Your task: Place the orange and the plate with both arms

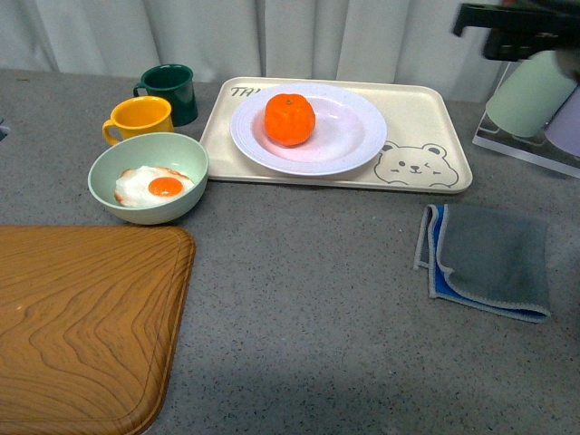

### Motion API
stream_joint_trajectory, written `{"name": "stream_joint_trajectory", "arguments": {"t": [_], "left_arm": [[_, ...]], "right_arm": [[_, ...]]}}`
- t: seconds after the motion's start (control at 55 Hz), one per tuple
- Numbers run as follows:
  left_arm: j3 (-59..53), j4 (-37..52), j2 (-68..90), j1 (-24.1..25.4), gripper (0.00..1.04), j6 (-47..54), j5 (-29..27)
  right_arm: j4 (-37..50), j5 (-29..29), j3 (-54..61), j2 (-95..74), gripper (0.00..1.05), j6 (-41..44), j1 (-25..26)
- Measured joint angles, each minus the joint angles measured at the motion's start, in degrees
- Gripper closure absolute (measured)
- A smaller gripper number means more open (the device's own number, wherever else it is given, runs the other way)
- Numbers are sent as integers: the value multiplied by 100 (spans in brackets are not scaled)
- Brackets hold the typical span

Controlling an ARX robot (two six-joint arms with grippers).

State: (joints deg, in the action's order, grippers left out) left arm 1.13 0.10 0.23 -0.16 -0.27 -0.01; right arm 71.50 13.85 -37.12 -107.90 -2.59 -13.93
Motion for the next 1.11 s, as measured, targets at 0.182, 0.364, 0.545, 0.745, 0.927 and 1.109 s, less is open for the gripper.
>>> {"name": "stream_joint_trajectory", "arguments": {"t": [0.182, 0.364, 0.545, 0.745, 0.927, 1.109], "left_arm": [[0, 0, 0, 2, 7, 0, 2], [0, 0, 0, 2, 7, 0, -2], [0, 0, 0, 2, 7, 0, 0], [0, 0, 0, 2, 7, 0, 0], [0, 0, 0, 0, 7, 0, 0], [0, 0, 0, 0, 7, 0, 0]], "right_arm": [[107, -289, 1075, 807, 96, 188, 308], [90, -538, 1849, 1613, 104, 240, 503], [-560, -713, 2376, 2704, 104, 238, 737], [-922, -903, 2846, 3600, 104, 240, 894], [-1379, -1325, 3171, 4385, 104, 240, 1220], [-1926, -1360, 3392, 5156, 104, 240, 1381]]}}
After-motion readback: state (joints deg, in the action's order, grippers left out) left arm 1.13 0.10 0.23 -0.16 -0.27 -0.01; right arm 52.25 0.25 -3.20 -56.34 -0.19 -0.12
